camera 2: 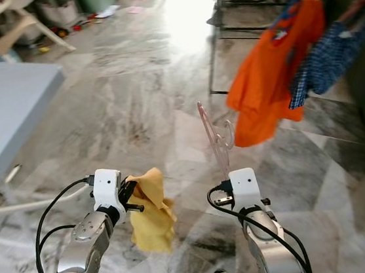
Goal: Hang hanger
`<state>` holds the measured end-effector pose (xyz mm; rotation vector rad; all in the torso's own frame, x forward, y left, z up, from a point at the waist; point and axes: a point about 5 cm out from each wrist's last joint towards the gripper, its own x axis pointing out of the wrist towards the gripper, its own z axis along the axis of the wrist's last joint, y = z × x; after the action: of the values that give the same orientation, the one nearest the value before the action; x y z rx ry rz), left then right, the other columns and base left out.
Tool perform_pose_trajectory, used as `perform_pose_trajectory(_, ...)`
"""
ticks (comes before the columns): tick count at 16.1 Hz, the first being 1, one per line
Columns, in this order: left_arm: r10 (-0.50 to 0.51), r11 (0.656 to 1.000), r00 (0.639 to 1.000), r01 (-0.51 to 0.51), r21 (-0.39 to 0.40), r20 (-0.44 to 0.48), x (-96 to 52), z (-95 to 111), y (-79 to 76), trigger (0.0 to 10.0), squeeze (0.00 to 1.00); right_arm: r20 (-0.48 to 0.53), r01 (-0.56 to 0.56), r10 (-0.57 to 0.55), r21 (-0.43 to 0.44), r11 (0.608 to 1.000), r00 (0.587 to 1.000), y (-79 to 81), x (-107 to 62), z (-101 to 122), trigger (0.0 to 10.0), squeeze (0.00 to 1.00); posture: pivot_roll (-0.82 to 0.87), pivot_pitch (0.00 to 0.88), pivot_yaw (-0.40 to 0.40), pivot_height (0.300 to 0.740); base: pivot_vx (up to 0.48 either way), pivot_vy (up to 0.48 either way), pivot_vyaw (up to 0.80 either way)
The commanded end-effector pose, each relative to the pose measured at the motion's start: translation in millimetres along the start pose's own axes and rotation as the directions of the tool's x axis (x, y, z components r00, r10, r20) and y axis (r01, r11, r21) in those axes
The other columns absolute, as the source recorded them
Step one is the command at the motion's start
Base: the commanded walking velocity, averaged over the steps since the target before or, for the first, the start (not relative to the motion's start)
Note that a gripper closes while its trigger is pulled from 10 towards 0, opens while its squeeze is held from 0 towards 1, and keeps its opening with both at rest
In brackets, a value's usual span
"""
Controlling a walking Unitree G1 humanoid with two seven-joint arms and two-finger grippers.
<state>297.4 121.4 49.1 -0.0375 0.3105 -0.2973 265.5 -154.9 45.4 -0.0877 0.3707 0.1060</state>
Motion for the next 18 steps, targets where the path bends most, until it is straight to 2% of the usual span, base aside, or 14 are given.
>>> perform_pose_trajectory(1, -0.005, 1.000, 1.000, 0.005, 0.002, 0.019, 0.1, 5.9, 0.7, 10.0, 0.00, -0.022, 0.001, 0.000, 0.014, 1.000, 1.000, 1.0, -1.6, -5.1, 10.0, 0.00, -0.08, 0.136, 0.053, 0.740, 0.000, 0.000, -0.77)
perform_pose_trajectory(10, -0.032, 0.999, 0.999, 0.032, 0.004, 0.002, -1.5, 3.0, -3.5, 10.0, 0.00, -0.042, 0.000, 0.001, 0.007, 1.000, 0.999, 0.2, -2.1, -7.9, 10.0, 0.00, -0.08, 0.144, 0.050, 0.740, -0.221, 0.000, -0.77)
perform_pose_trajectory(18, -0.036, 0.999, 0.999, 0.036, 0.008, 0.004, -2.3, 2.9, -4.5, 10.0, 0.00, -0.050, 0.002, -0.002, 0.000, 1.000, 0.999, 0.4, -2.2, -8.7, 10.0, 0.00, -0.08, 0.147, 0.052, 0.740, -0.030, 0.000, -0.73)
